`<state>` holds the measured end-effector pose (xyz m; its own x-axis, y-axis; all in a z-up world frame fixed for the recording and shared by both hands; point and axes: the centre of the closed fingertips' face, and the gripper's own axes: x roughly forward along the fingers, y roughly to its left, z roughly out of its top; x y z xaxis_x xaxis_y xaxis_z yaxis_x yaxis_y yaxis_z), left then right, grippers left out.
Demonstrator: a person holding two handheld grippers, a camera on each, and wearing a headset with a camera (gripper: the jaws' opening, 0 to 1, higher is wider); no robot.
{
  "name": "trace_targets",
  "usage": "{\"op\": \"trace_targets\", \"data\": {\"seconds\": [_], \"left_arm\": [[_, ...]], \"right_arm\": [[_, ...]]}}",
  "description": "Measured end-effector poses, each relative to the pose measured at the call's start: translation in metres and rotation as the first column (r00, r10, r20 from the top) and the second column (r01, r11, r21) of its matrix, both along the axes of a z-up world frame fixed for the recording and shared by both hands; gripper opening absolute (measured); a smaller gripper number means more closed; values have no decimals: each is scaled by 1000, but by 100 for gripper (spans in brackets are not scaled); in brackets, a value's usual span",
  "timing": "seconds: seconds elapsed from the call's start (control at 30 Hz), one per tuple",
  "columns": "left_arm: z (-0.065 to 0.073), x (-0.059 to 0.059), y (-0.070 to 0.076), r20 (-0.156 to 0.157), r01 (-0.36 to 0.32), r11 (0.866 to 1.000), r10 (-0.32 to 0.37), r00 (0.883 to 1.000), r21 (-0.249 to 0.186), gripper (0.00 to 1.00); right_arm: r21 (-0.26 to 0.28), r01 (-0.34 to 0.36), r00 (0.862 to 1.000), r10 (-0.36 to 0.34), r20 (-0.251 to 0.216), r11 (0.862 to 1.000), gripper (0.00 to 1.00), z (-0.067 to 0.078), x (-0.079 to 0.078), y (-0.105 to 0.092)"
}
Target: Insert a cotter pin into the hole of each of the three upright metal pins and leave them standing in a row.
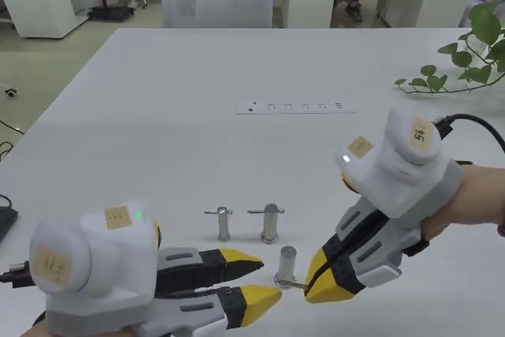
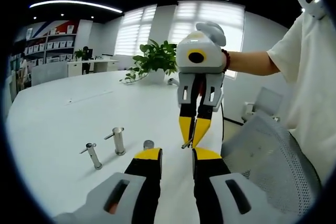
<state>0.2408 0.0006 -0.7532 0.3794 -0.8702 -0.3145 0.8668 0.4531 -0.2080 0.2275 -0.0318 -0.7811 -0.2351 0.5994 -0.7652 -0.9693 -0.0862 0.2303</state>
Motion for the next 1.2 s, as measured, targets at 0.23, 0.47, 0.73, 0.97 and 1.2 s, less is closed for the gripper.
{"op": "trace_targets", "data": {"seconds": [0.23, 0.47, 0.73, 0.97, 1.2], "left_arm": [[-4, 6, 6, 26, -38, 999, 37, 999, 23, 27], [-10, 15, 9, 48, -77, 996, 75, 996, 41, 28], [-20, 29, 8, 80, -111, 991, 105, 991, 76, 30], [-28, 34, 5, 69, -127, 989, 122, 990, 75, 31], [-37, 41, 5, 68, -137, 986, 131, 989, 92, 32]], "right_arm": [[-65, 50, 998, -48, 30, 997, 3, -5, 12, -10], [-119, 102, 994, -97, 46, 988, 3, -11, 21, -19], [-177, 134, 989, -122, 79, 975, 3, -19, 31, -28], [-213, 164, 984, -146, 97, 963, 3, -24, 39, -34], [-242, 181, 980, -155, 121, 953, 3, -31, 46, -38]]}}
